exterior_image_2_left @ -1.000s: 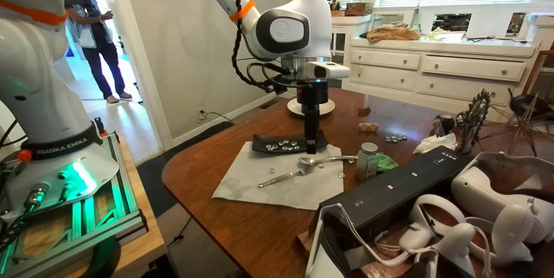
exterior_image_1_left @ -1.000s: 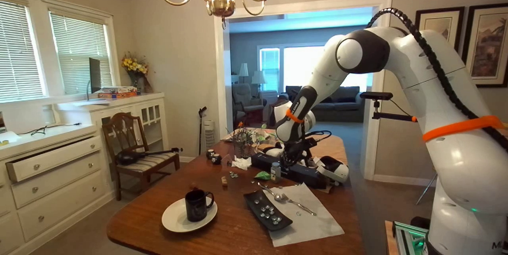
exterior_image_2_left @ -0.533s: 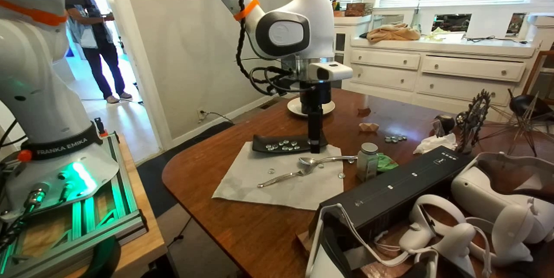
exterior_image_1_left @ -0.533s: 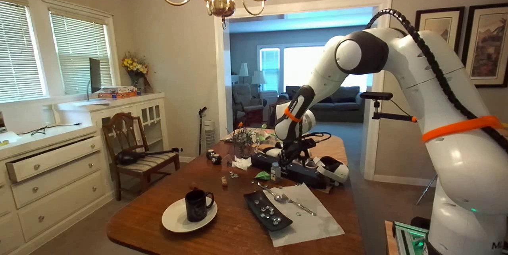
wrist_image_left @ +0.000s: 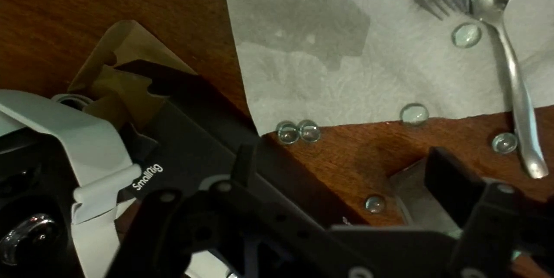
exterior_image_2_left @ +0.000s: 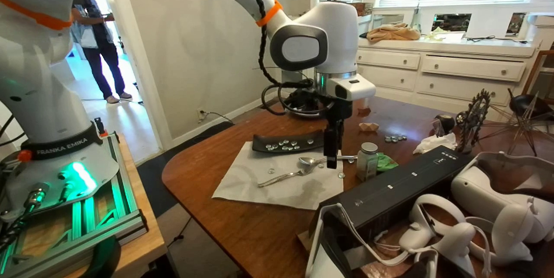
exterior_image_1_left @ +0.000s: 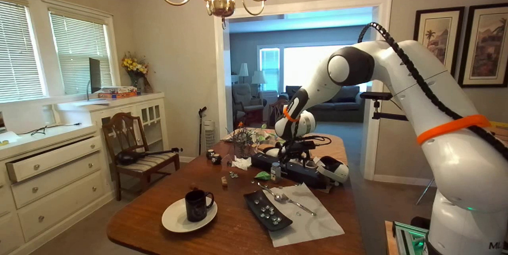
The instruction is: Pick up one pebble from the napkin and put it on the black plate
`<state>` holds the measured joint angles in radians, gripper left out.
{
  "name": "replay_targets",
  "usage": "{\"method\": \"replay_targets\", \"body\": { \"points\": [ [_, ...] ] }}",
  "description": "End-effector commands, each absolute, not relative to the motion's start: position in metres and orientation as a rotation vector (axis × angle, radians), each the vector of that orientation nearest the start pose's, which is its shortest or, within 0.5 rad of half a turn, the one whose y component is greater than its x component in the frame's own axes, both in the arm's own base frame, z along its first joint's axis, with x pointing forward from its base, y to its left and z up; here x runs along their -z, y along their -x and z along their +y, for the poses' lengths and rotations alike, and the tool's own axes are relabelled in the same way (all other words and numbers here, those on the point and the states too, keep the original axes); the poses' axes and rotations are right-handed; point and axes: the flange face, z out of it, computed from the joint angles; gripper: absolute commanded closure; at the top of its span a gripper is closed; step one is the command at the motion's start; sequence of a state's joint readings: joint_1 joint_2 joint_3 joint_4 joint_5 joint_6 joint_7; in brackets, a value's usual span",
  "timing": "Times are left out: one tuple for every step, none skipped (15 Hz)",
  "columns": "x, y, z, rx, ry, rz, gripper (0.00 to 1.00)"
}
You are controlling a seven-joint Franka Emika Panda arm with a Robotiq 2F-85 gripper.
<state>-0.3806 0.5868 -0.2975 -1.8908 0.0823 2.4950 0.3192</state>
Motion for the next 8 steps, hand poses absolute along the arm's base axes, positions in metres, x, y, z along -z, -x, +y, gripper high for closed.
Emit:
{"method": "replay_targets", "body": {
  "points": [
    [-0.184, -0.517, -0.393, 0.074, 2.807, 1.612, 0.0],
    [-0.18, -0.519, -0.391, 0.076, 2.804, 1.608, 0.0],
    [-0.175, -0.522, -0.387, 0.074, 2.798, 1.6, 0.0],
    [-0.17, -0.525, -0.383, 0.078, 2.793, 1.593, 0.0],
    [-0.165, -0.528, -0.38, 0.077, 2.788, 1.597, 0.0],
    [-0.16, -0.53, -0.379, 0.082, 2.787, 1.598, 0.0],
    [-0.155, -0.533, -0.379, 0.084, 2.785, 1.607, 0.0],
    [-0.149, -0.535, -0.378, 0.09, 2.782, 1.616, 0.0]
  ]
}}
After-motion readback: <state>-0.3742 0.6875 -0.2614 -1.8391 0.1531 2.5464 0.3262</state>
